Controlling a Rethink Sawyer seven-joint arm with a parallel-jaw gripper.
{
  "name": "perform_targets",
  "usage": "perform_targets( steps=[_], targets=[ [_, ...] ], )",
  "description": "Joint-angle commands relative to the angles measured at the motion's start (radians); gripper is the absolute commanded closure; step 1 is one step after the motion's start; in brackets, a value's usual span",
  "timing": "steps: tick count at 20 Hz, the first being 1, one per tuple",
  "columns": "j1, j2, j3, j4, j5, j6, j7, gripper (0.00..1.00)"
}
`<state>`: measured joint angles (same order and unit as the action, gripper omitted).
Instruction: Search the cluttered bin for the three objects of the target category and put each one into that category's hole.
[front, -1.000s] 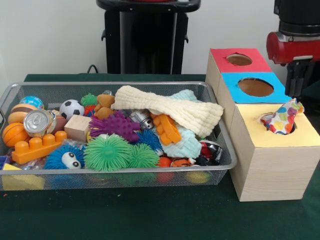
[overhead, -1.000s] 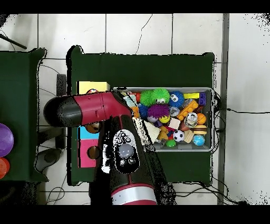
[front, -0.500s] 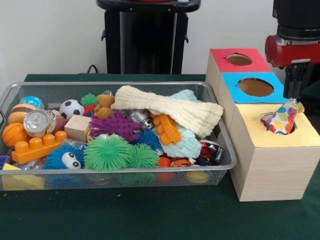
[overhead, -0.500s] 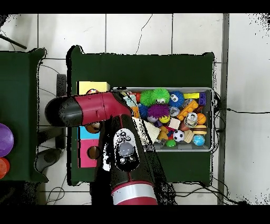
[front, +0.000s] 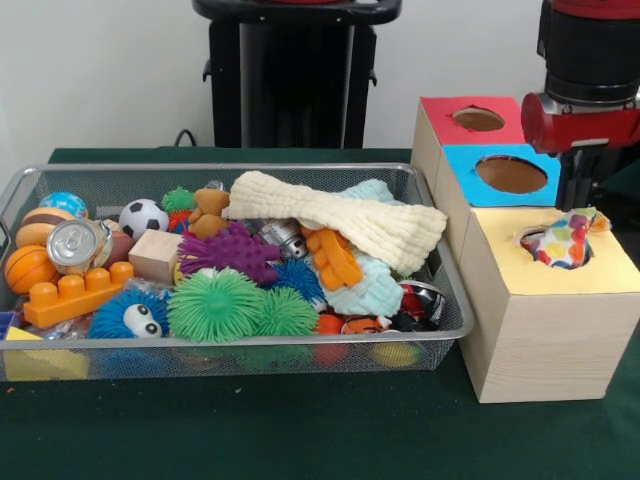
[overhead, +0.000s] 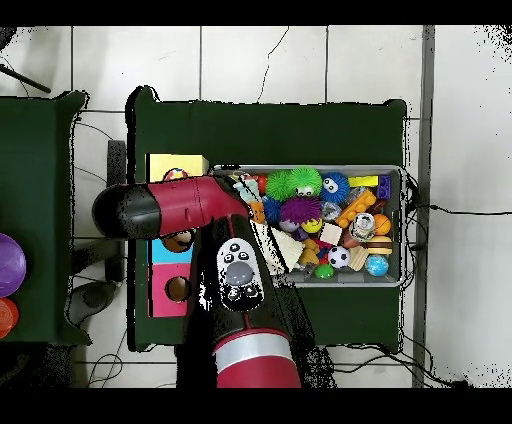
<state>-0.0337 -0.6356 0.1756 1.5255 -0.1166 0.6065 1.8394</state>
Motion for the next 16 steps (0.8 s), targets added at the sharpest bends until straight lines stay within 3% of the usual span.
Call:
perform_targets(
  steps=[1, 5, 16],
  targets=[
    [-0.012, 0.094, 0.024, -0.017, 0.004, 0.019, 0.087, 1.00],
    [-0.008, 0.114, 0.022, -0.047, 0.004, 0.026, 0.087, 1.00],
    [-0.017, 0.094, 0.038, -0.021, 0.036, 0.037, 0.098, 1.00]
  ],
)
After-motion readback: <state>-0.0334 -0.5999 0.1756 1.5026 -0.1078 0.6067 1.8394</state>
